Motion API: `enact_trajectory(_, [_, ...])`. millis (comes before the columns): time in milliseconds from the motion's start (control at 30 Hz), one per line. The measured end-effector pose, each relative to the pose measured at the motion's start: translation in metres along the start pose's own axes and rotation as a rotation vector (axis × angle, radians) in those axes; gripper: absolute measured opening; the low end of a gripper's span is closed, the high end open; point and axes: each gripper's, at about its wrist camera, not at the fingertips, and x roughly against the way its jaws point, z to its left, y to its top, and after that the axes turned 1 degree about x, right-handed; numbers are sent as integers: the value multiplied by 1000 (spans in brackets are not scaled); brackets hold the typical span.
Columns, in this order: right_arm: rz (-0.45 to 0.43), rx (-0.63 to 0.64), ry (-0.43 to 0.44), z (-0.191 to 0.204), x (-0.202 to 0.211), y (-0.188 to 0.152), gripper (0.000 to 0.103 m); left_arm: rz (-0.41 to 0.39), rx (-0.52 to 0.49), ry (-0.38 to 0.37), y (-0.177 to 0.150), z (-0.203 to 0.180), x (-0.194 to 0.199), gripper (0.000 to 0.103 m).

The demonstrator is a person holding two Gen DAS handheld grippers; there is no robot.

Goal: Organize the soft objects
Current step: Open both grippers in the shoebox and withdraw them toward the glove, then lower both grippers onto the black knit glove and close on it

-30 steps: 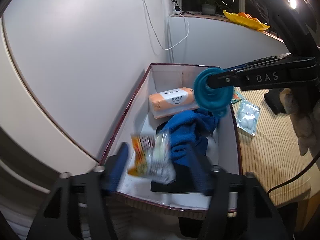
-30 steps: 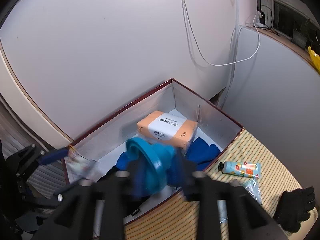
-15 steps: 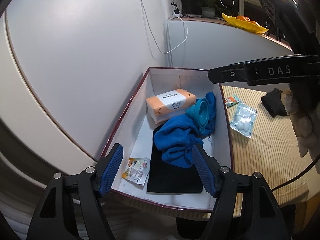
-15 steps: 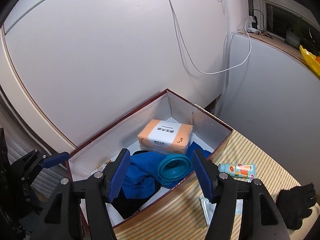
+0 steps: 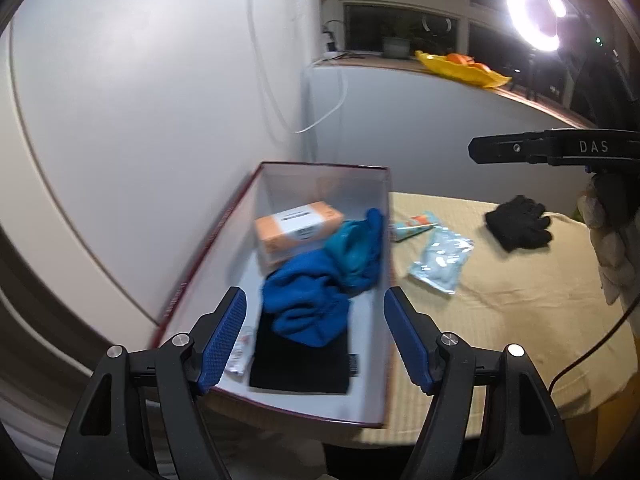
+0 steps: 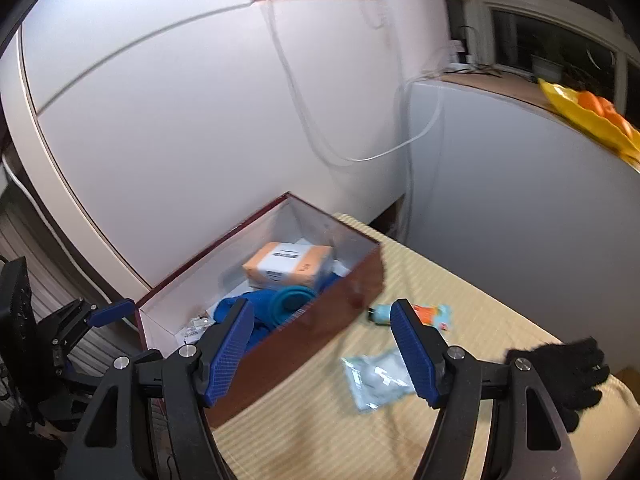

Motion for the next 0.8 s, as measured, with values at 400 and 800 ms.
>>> enact_trajectory(400, [-37,-126,-81,-86,69,-53,67,-12,-103,-127,6,-76,9,71])
enact_trajectory(800, [-29,-287,-203,-186,105,-96,67,7,-97,-269,25,-170,-37,71])
